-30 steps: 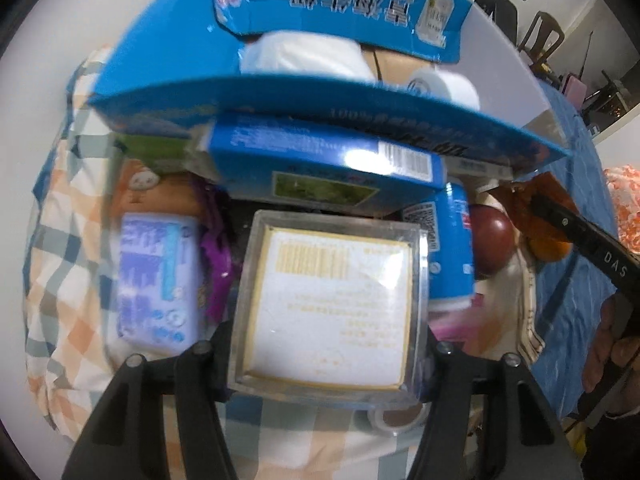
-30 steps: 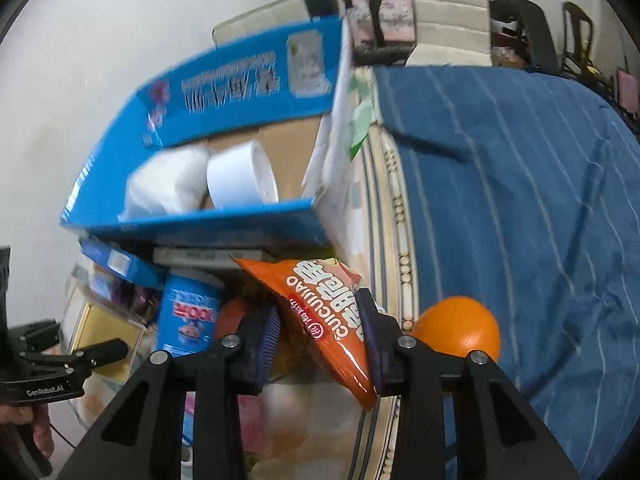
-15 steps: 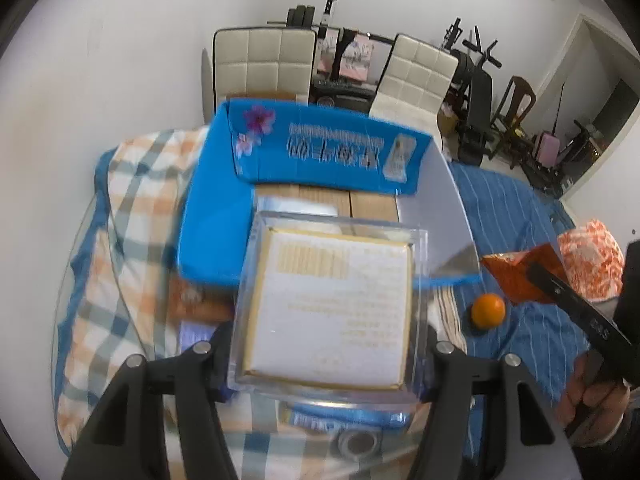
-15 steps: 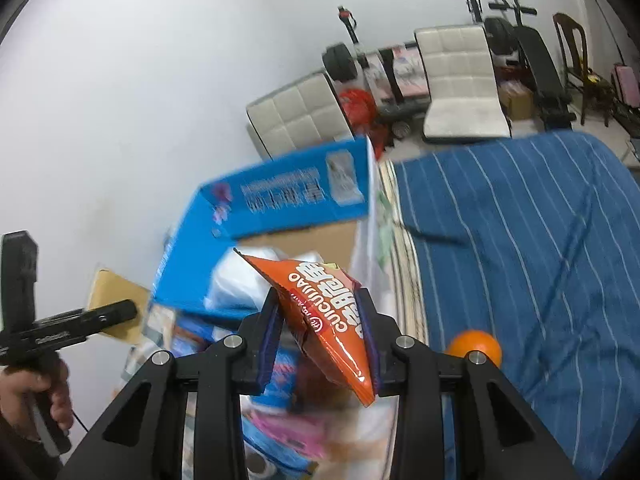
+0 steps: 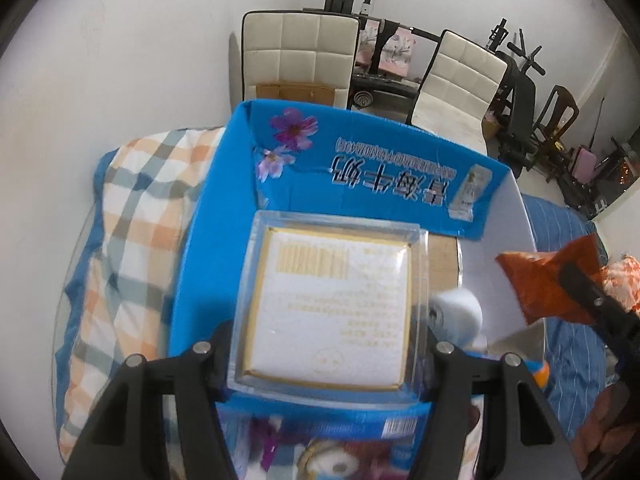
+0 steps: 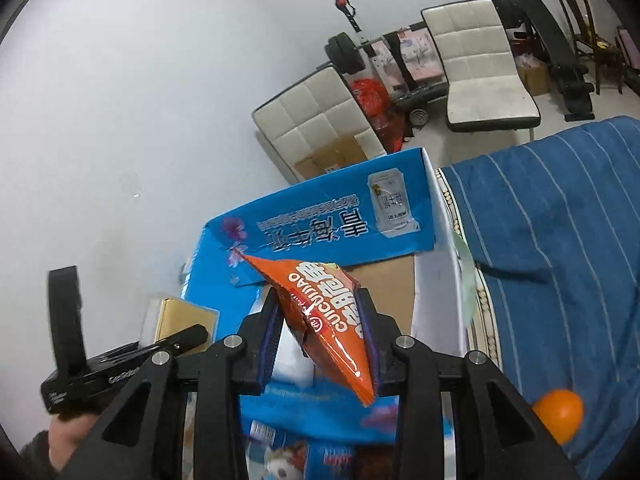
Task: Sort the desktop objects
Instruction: 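Place the cheese box and snack bag into the blue box with both tools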
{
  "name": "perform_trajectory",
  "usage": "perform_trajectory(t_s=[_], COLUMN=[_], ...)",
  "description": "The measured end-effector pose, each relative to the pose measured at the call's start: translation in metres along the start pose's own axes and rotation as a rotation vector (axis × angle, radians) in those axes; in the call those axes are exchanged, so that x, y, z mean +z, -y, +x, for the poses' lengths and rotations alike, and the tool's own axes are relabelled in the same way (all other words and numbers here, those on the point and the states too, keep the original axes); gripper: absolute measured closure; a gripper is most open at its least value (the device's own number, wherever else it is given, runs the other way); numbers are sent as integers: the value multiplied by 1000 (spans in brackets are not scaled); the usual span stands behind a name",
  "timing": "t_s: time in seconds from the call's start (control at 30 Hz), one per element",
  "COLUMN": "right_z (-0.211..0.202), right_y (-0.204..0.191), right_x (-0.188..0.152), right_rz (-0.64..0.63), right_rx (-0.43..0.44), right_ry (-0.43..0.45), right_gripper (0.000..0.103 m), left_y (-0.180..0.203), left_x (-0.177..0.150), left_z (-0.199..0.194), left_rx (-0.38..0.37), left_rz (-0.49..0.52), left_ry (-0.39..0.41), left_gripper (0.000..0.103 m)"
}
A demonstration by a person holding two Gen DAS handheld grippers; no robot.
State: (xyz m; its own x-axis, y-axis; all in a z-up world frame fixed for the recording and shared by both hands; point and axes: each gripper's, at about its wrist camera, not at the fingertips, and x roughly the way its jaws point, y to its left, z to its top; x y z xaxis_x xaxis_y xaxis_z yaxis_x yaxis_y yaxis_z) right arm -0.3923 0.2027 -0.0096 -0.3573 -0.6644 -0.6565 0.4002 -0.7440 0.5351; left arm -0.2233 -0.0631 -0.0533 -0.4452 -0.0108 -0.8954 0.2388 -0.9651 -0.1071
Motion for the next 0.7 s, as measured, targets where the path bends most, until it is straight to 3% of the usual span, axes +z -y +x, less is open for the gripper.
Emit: perform_trajectory(t_s=[0.37,0.7], right_z=[73,99], right_y=[4,16], right_x=[12,3], right_rz=[-6,-8], right_rx=[-109,-144], right_ry=[-78,-142], right_gripper=[66,66], left_y=[22,28], left_x=[40,48], left_z=[61,94], left_rx=[17,41], left_rz=[18,45], left_ry=[-41,-81], left_gripper=[40,40])
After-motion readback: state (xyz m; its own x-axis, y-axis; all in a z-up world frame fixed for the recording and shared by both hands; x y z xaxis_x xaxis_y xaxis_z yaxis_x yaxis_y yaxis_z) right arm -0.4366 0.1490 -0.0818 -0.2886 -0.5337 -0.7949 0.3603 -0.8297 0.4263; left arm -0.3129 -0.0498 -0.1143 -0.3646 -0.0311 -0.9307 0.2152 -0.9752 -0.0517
